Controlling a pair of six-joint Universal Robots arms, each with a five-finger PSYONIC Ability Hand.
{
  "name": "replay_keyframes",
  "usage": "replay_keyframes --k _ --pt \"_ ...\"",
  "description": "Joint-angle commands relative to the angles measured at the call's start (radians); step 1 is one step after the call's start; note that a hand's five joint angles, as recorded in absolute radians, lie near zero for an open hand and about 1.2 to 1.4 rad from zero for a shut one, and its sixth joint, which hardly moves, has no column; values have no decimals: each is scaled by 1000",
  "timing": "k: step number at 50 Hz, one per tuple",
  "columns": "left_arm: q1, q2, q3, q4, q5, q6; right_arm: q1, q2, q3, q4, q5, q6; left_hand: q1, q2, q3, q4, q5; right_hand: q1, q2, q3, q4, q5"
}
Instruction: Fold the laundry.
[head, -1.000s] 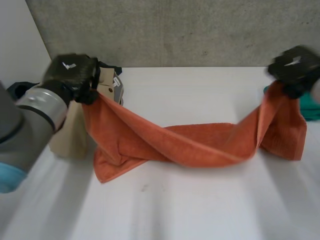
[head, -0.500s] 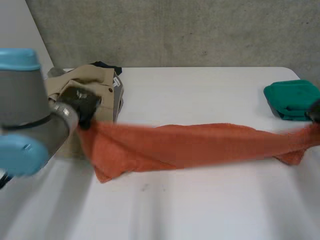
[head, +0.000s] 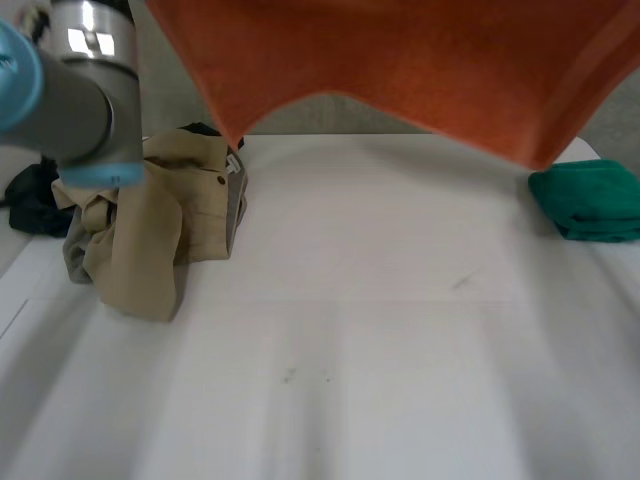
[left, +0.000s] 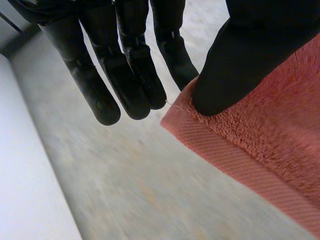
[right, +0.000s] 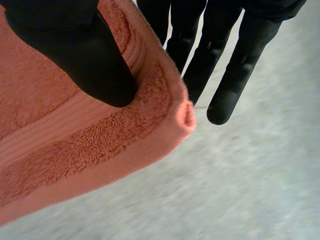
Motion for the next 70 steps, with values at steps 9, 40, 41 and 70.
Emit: replay_keyframes --k 9,40,41,70 --pt "-2 -39 -447 -136 61 -5 -14 134 233 283 -218 -27 239 197 200 194 246 254 218 206 198 225" --pt "-6 258 -602 -938 39 221 -291 -153 475 860 -233 -429 239 197 200 194 246 254 218 206 198 225" --pt "-8 240 -582 -919 36 218 -282 -136 471 834 -235 -412 239 197 200 194 246 254 218 206 198 225" --pt "4 30 -23 -7 -60 58 -64 8 32 -158 -66 145 239 197 200 194 246 254 218 206 198 225"
